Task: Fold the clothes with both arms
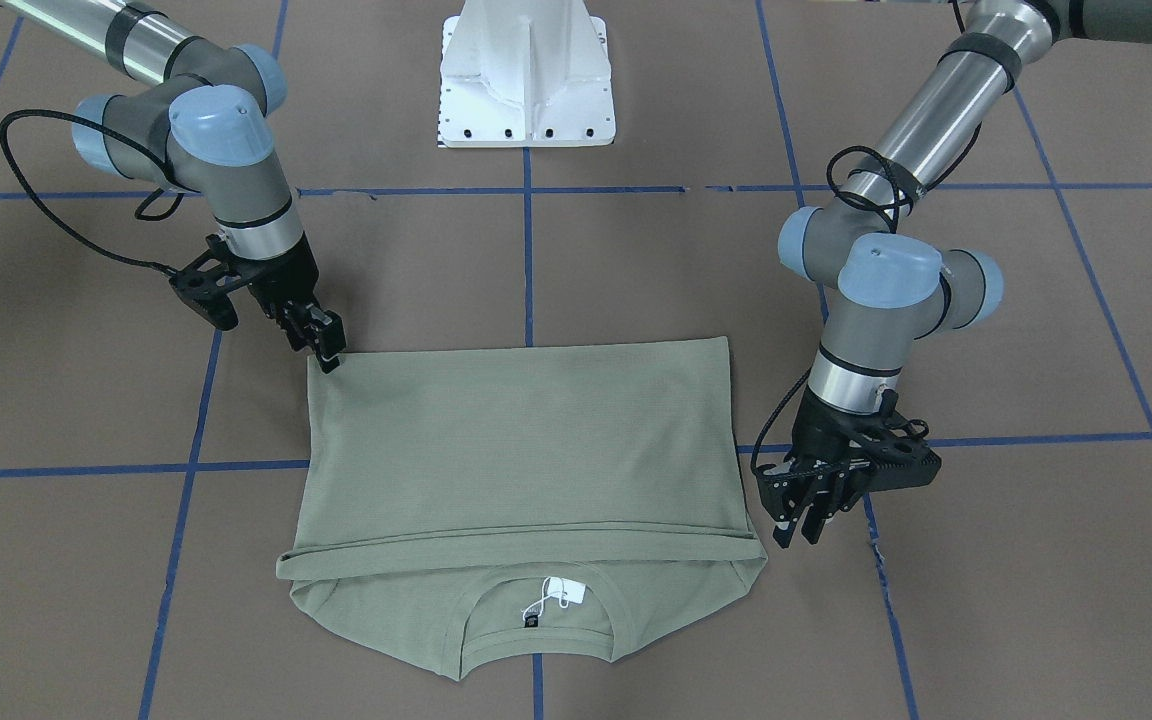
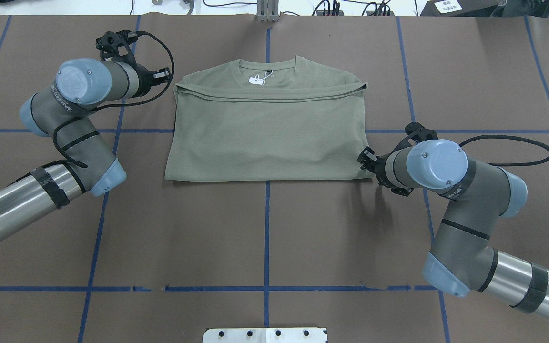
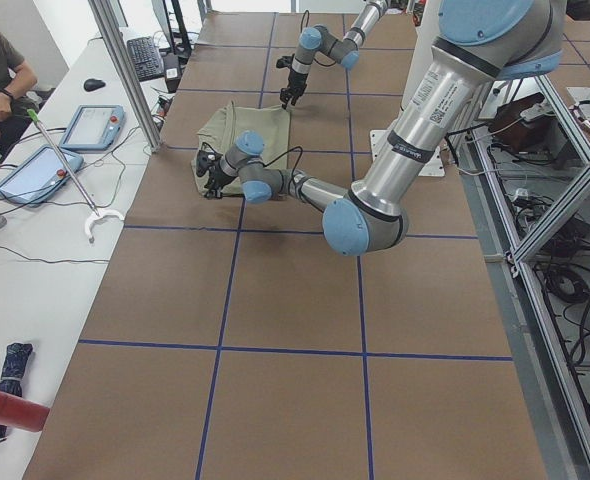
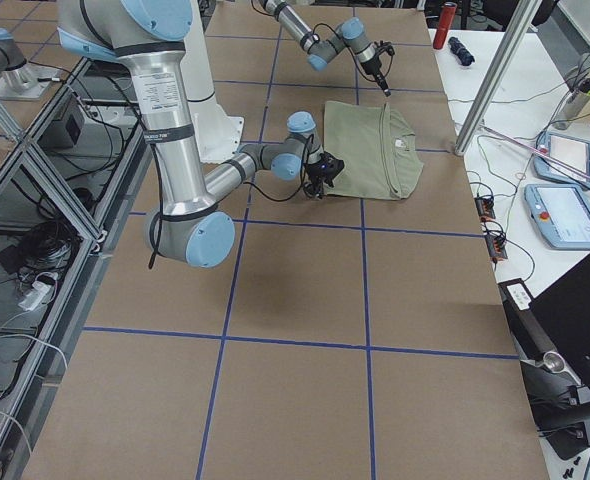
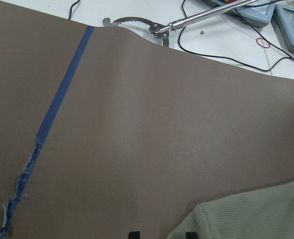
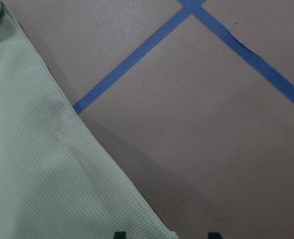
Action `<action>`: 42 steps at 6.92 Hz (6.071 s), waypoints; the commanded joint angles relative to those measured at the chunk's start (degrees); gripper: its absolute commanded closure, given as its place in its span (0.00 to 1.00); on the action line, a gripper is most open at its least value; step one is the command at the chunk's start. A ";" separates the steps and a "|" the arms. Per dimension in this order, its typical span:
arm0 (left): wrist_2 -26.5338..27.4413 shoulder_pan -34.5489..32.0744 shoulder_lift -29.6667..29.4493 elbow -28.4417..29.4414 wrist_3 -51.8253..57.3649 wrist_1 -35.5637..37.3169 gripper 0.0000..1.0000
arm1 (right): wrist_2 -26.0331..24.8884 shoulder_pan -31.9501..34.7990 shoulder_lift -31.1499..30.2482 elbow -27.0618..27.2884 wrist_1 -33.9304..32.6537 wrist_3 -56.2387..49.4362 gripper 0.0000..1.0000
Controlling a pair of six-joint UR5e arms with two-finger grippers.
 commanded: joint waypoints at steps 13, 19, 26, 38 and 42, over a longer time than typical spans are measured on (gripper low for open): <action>-14.41 9.04 14.15 -27.24 -18.96 0.99 0.35 | 2.07 -16.29 -20.83 25.88 -0.52 2.90 1.00; -17.93 13.79 14.07 -28.91 -30.58 1.08 0.35 | 2.34 -28.17 -23.41 30.05 -0.43 4.22 1.00; -20.83 17.92 13.54 -27.69 -33.22 6.43 0.35 | -0.37 -29.50 -25.43 33.02 -0.52 8.96 0.00; -12.39 10.58 11.18 -21.74 -16.38 8.55 1.00 | -0.65 -21.58 -24.82 33.21 -0.52 8.71 0.00; -8.63 1.07 -9.26 4.75 -15.56 2.97 1.00 | -0.65 -20.71 -20.27 31.46 -0.61 8.71 0.00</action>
